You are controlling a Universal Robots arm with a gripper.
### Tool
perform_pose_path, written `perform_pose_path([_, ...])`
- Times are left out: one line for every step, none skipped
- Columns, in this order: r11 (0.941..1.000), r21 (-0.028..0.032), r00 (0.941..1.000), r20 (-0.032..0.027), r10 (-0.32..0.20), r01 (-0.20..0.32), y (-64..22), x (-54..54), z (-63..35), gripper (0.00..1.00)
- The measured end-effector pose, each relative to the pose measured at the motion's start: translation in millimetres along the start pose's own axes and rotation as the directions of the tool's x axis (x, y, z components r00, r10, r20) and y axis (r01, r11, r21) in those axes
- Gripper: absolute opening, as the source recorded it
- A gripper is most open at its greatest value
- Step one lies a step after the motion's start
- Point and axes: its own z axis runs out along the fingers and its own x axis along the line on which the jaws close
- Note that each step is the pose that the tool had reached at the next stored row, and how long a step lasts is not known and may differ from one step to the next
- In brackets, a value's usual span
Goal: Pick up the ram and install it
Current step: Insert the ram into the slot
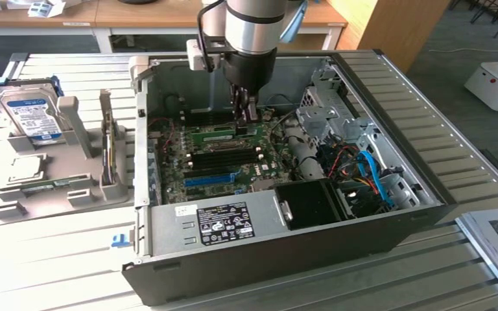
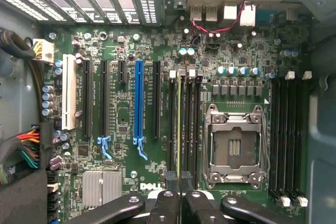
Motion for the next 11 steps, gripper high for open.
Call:
perform_pose_path([1.0, 0.0, 1.0, 0.0, 0.0, 0.0, -0.3, 0.0, 0.0, 0.12])
perform_pose_path([1.0, 0.0, 1.0, -0.0001, 0.0, 0.0, -0.2, 0.0, 0.0, 0.12])
perform_pose_path([1.0, 0.0, 1.0, 0.0, 0.0, 0.0, -0.3, 0.0, 0.0, 0.12])
perform_pose_path([1.0, 0.0, 1.0, -0.0001, 0.0, 0.0, -0.2, 0.0, 0.0, 0.12])
perform_pose_path([1.0, 0.0, 1.0, 0.0, 0.0, 0.0, -0.3, 0.0, 0.0, 0.12])
perform_pose_path([1.0, 0.0001, 1.0, 0.0001, 0.0, 0.0, -0.3, -0.1, 0.2, 0.12])
perform_pose_path([1.0, 0.0001, 1.0, 0.0002, 0.0, 0.0, -0.3, -0.1, 0.8, 0.12])
perform_pose_path([1.0, 0.0001, 1.0, 0.0001, 0.0, 0.0, -0.3, 0.0, 1.3, 0.12])
perform_pose_path([1.0, 0.0, 1.0, 0.0, 0.0, 0.0, -0.3, 0.0, 1.9, 0.12])
perform_pose_path([1.0, 0.0, 1.0, 0.0, 0.0, 0.0, -0.3, 0.0, 2.7, 0.12])
perform_pose_path([1.0, 0.0, 1.0, 0.0, 0.0, 0.0, -0.3, 0.0, 3.5, 0.12])
